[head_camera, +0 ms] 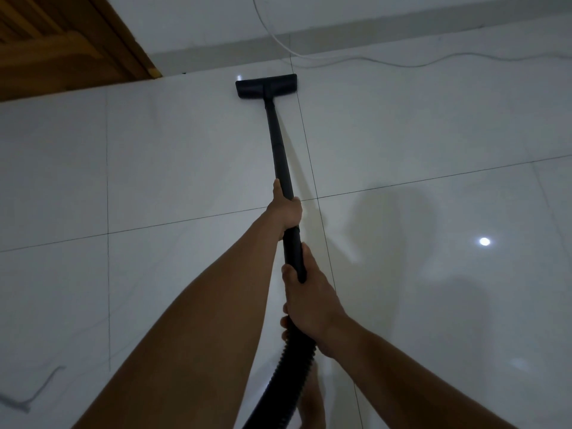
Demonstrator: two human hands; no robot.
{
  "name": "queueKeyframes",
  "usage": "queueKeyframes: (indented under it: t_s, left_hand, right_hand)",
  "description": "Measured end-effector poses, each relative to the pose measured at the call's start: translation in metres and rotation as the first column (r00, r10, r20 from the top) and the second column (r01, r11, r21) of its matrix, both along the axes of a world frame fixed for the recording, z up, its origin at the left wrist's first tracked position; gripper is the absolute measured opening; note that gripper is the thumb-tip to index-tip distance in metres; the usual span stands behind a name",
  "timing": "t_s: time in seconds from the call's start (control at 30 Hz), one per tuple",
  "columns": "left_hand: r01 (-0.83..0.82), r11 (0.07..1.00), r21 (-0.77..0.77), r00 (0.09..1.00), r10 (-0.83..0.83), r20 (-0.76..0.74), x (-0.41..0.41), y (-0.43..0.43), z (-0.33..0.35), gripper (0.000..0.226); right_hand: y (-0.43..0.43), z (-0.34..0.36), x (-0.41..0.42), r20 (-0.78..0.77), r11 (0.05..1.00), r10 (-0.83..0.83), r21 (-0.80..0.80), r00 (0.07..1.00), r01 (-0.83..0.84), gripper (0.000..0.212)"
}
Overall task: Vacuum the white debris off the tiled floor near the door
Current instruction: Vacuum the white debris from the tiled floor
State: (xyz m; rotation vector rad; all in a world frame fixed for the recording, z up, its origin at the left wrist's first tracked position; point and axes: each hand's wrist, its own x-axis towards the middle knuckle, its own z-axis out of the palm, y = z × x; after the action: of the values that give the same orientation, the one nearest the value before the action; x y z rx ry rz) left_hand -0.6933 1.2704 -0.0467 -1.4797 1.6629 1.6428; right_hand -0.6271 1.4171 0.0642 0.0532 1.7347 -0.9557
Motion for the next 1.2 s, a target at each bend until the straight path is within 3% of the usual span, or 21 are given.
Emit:
queueKeyframes:
  t_s: [0.37, 0.57, 0.73, 1.0, 1.2]
  left_hand:
    - [0.045, 0.990, 0.133, 0.986, -0.065, 0.152, 0.023, 0.015, 0.115, 0.081]
    - [0.034, 0.985, 0.168, 0.981, -0.065, 0.181, 0.045, 0.049, 0.139, 0.085]
    - [0.032, 0.977, 0.211, 0.982, -0.070, 0.175, 0.043, 0.068, 0.148, 0.084]
    - [0.032, 0.980, 0.198, 0.987, -0.062, 0.150, -0.004, 0.055, 0.142, 0.081]
    - [0.051, 0.980, 0.193, 0.985, -0.081, 0.153, -0.044, 0.031, 0.132, 0.082]
  right_hand:
    - [0.010, 0.135, 0.015, 0.139, 0.996, -0.086, -0.018, 0.987, 0.089, 0.038]
    - [0.037, 0.175, 0.030, 0.040, 0.999, -0.015, 0.051, 0.999, 0.013, 0.040]
    - [0.051, 0.186, 0.023, -0.044, 0.996, 0.051, 0.074, 0.998, -0.048, 0.043]
    - [0.039, 0.173, -0.018, 0.022, 0.999, 0.017, 0.034, 1.000, -0.017, 0.039]
    - [0.017, 0.155, -0.053, 0.068, 0.999, -0.033, 0.015, 0.997, 0.032, 0.051]
